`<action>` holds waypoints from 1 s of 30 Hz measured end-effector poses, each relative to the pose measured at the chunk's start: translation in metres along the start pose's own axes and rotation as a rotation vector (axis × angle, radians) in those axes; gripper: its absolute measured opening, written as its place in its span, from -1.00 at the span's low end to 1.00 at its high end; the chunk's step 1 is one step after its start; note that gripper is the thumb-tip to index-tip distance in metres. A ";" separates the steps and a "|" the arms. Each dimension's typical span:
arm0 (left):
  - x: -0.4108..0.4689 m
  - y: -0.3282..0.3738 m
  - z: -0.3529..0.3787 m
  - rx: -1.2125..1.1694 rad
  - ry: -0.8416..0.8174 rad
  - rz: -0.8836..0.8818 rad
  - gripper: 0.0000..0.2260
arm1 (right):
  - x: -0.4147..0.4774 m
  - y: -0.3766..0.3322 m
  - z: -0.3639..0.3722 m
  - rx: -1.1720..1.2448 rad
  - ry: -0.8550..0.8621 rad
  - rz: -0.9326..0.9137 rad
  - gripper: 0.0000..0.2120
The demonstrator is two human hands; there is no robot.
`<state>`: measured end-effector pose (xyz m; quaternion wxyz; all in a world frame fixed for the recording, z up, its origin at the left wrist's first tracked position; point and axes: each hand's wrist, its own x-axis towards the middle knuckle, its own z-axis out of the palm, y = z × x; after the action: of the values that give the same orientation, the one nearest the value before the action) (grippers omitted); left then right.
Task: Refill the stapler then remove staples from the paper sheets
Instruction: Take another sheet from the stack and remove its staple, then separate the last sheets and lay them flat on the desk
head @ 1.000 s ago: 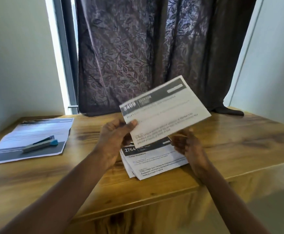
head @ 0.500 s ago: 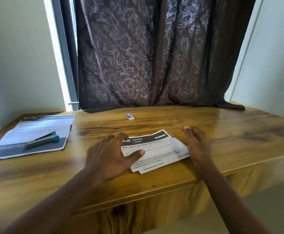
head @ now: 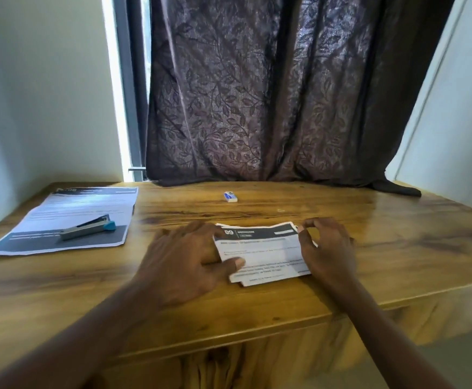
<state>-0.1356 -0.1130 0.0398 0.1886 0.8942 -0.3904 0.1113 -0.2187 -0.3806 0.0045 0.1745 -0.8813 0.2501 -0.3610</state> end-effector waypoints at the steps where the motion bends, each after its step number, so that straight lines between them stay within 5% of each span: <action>1: 0.001 -0.016 -0.008 0.001 0.060 -0.010 -0.29 | 0.000 -0.010 0.003 -0.001 0.002 -0.052 -0.85; 5: 0.007 -0.097 -0.040 0.102 0.204 -0.133 -0.29 | 0.010 -0.072 0.020 0.119 -0.070 -0.200 -0.89; 10: 0.005 -0.193 -0.063 0.360 0.053 -0.197 -0.13 | 0.031 -0.176 0.073 0.307 -0.411 -0.227 -0.85; 16: -0.004 -0.244 -0.054 0.258 -0.002 -0.167 -0.45 | 0.054 -0.276 0.162 0.269 -0.661 -0.060 -0.73; 24: 0.004 -0.262 -0.044 0.039 0.071 -0.092 -0.70 | 0.063 -0.322 0.233 0.248 -0.661 0.066 -0.64; 30: 0.005 -0.252 -0.044 -0.100 0.128 0.065 -0.70 | 0.073 -0.297 0.223 0.830 -0.519 0.326 -0.85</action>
<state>0.0520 0.0599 0.0184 0.2536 0.8616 -0.4116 0.1547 0.0811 -0.1524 0.0384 0.6199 -0.7479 0.1681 -0.1676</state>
